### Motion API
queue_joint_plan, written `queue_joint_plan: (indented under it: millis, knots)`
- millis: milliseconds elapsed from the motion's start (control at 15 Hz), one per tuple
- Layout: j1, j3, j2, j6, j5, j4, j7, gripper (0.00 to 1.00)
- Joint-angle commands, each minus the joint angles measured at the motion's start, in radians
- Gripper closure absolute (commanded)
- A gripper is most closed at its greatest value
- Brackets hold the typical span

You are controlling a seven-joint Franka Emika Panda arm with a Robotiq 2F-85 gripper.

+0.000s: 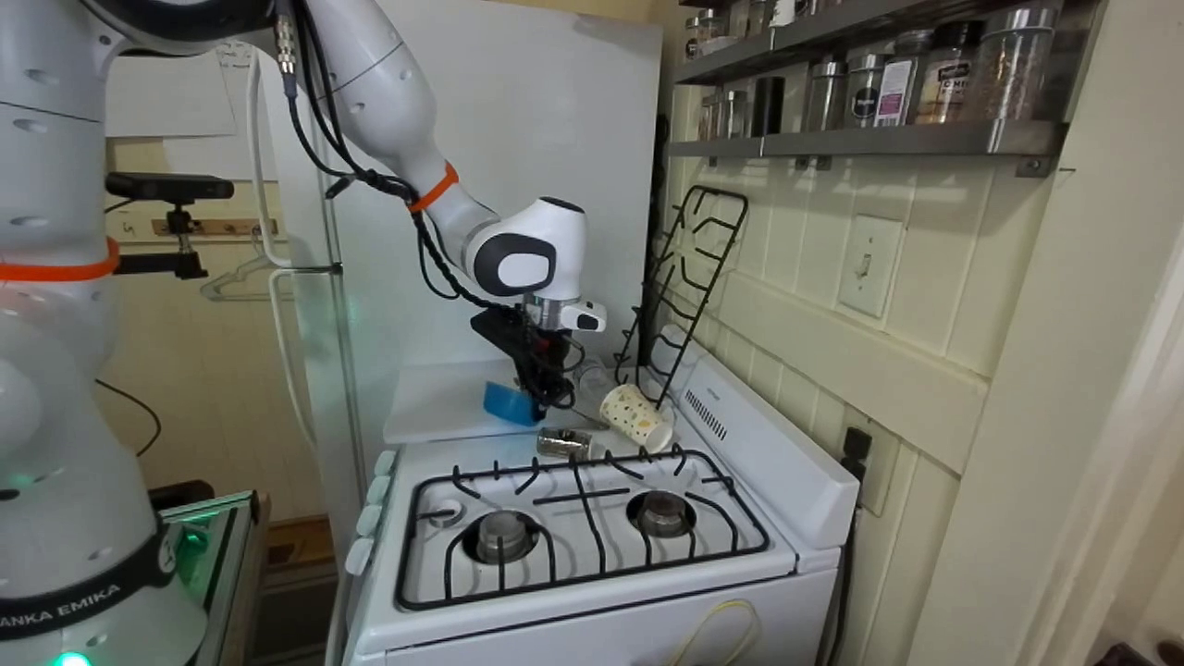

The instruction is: Put the spoon in the bowl

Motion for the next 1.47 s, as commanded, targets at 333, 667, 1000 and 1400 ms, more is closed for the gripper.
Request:
queue_joint_plan:
  millis: [333,667,1000,1400]
  knots:
    - [0.009,0.058,0.066,0.184,-0.031,0.043,-0.131,0.98]
    - [-0.001,0.084,0.178,0.152,-0.062,0.156,-0.238,0.98]
    - [-0.031,0.119,0.23,0.109,-0.054,0.24,-0.352,0.7]
    - [-0.088,0.153,0.162,-0.001,-0.005,0.191,-0.431,0.31]
